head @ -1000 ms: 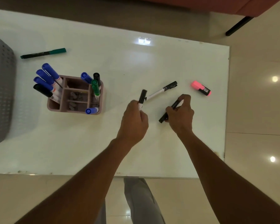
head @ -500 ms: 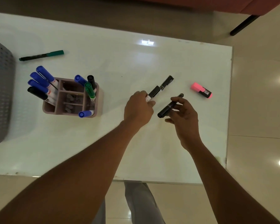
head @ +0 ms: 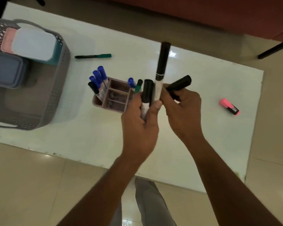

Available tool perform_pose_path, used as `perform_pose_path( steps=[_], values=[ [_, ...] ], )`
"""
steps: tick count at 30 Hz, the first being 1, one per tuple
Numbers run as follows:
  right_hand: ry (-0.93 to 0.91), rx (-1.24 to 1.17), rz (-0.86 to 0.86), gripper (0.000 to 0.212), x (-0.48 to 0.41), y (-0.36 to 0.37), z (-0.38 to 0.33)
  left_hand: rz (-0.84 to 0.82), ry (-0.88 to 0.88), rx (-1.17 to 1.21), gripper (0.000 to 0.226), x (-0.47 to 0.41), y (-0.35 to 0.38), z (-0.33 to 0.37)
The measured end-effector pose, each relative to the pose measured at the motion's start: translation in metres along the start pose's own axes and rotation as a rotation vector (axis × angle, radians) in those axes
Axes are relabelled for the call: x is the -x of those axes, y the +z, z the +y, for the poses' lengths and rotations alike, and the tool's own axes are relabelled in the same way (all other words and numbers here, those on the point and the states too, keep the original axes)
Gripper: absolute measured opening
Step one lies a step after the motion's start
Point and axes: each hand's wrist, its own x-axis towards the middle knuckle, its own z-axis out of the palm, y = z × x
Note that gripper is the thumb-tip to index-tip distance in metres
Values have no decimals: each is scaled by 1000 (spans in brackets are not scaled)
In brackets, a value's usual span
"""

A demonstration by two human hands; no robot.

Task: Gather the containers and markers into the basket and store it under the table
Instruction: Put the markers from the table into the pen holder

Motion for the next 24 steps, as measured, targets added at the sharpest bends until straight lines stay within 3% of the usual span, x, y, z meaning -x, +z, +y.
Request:
perform_pose_path(
  steps=[5, 11, 19, 24],
  values=[
    [-49, 220, -36, 41, -7, 50, -9, 107, 24, -34, 23, -30, -59, -17],
    [-17, 365, -37, 17, 5, 74, 14, 119, 0, -5, 28, -47, -97, -38],
    [-2, 378, 118, 18, 16, 80, 9, 61, -29, -5, 27, -48, -114, -63],
    [-45, 250, 219, 15, 22, 83, -16, -83, -70, -14, 30, -37, -113, -77]
  ],
)
